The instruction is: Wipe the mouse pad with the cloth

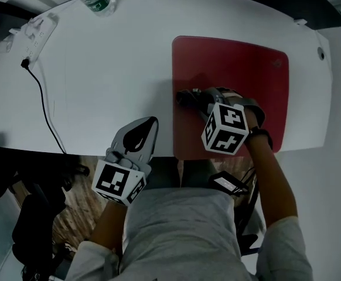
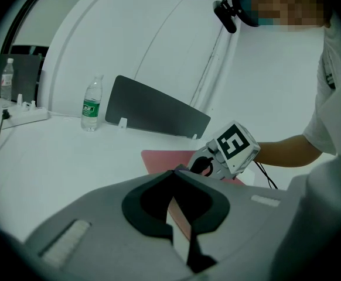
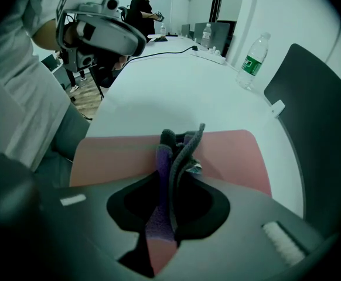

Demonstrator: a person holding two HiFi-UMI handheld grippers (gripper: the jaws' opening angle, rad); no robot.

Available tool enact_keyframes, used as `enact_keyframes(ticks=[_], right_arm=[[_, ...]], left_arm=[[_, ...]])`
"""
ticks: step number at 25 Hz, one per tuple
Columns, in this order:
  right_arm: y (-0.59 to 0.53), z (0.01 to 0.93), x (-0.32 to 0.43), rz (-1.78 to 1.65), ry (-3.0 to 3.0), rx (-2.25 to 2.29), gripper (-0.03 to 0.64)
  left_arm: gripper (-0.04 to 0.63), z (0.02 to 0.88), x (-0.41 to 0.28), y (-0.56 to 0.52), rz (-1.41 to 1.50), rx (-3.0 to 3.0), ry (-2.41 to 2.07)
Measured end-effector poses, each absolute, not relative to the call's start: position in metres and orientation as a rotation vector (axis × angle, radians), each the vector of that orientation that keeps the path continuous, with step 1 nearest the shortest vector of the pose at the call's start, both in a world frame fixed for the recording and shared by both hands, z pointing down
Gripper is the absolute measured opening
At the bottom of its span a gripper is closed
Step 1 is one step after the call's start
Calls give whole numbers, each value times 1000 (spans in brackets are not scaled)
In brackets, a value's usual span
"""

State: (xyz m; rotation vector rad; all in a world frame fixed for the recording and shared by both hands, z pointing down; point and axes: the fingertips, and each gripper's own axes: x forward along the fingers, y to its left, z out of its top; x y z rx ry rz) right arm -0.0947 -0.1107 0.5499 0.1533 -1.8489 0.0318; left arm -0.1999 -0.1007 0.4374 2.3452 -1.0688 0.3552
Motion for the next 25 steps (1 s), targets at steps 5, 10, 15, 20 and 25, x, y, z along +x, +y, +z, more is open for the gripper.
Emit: enact_keyframes(ticks=[5, 10, 15, 20, 25], right_arm=[[-73, 550, -94, 50, -1844, 137, 90], [-33, 551, -94, 64, -1841, 81, 91], [3, 551, -99, 61, -1841, 31, 91], [45, 553, -101, 64, -1841, -16, 91], [67, 555, -103, 55, -1846, -37, 91]], left_arm=[[20, 433, -195, -78, 363, 2403, -1005], [20, 427, -203, -59, 354, 2400, -1039], [20, 429, -202, -36, 340, 2382, -1084], [20, 428, -196, -6, 345, 2373, -1100], [20, 420, -198, 8, 336, 2385, -1133]])
